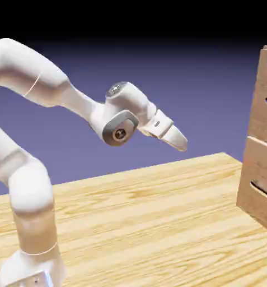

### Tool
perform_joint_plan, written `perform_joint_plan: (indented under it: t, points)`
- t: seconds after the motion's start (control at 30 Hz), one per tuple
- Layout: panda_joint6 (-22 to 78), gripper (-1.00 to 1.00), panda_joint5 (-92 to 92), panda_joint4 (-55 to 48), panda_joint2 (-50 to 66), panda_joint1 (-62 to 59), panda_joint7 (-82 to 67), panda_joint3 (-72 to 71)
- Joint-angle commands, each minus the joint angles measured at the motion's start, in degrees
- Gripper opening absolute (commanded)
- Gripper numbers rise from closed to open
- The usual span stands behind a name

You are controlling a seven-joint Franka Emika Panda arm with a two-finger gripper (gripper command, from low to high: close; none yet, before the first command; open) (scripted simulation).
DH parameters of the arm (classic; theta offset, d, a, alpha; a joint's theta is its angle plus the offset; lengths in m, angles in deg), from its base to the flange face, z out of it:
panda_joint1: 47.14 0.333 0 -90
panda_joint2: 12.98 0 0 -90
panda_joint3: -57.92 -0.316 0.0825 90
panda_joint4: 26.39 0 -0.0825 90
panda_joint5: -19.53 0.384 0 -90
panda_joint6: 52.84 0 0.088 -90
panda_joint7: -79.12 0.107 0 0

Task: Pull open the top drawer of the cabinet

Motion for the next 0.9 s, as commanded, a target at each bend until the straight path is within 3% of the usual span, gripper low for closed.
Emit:
perform_joint_plan:
  t: [0.0, 0.87]
  points:
    - [0.1, 0.00, 2.5, -1.1, 0.8, -0.5, -1.2, -0.5]
    - [3.8, 0.00, 67.3, -28.8, 20.3, -14.6, -32.9, -12.9]
